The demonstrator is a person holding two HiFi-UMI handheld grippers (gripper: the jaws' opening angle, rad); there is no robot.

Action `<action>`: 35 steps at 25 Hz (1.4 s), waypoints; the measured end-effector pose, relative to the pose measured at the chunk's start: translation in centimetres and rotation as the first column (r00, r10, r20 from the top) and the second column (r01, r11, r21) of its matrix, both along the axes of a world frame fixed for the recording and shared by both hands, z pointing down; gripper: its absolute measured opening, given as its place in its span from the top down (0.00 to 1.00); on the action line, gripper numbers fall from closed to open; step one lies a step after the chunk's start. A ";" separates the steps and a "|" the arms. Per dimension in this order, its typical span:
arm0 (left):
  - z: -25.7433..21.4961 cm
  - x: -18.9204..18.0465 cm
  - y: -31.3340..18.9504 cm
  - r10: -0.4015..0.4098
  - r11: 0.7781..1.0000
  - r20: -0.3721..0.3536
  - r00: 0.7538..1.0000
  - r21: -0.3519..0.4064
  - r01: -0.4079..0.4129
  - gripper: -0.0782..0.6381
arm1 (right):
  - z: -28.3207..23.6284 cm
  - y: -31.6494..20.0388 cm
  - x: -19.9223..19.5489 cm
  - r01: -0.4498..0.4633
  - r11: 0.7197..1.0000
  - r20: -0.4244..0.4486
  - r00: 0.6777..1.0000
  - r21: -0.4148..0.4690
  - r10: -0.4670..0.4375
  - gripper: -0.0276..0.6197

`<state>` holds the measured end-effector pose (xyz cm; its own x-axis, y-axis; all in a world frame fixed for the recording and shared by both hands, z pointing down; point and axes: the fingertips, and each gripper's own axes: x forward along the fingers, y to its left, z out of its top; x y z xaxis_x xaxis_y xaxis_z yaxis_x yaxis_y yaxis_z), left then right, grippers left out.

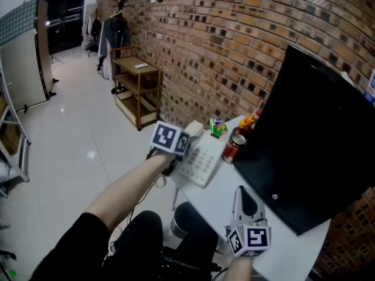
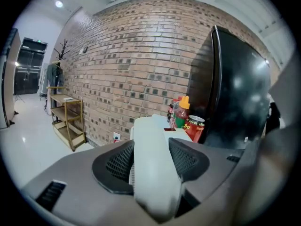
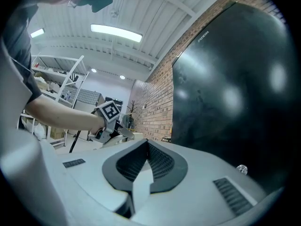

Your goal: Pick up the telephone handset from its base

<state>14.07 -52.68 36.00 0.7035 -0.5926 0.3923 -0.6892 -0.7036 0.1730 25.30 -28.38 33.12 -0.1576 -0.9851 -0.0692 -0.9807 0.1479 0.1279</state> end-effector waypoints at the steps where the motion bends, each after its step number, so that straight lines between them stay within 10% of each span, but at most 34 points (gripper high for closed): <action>1: -0.4 0.0 0.1 0.006 1.000 -0.020 1.000 0.003 -0.006 0.58 | 0.0 0.0 0.0 -0.002 1.000 -0.001 1.000 0.000 0.002 0.94; 22: -8.4 -3.6 4.5 0.163 0.977 -0.281 0.946 0.179 -0.115 0.58 | -0.5 -0.1 1.8 -0.062 0.998 -0.031 0.998 0.001 0.062 0.94; 28: -11.2 -6.0 6.6 0.281 0.949 -0.434 0.856 0.258 -0.181 0.58 | -0.6 0.3 3.4 -0.092 0.996 -0.047 0.995 -0.009 0.091 0.94; 35: -13.2 -8.7 8.7 0.407 0.910 -0.625 0.667 0.339 -0.238 0.59 | -0.6 0.4 3.2 -0.045 0.999 0.022 0.999 -0.009 0.046 0.94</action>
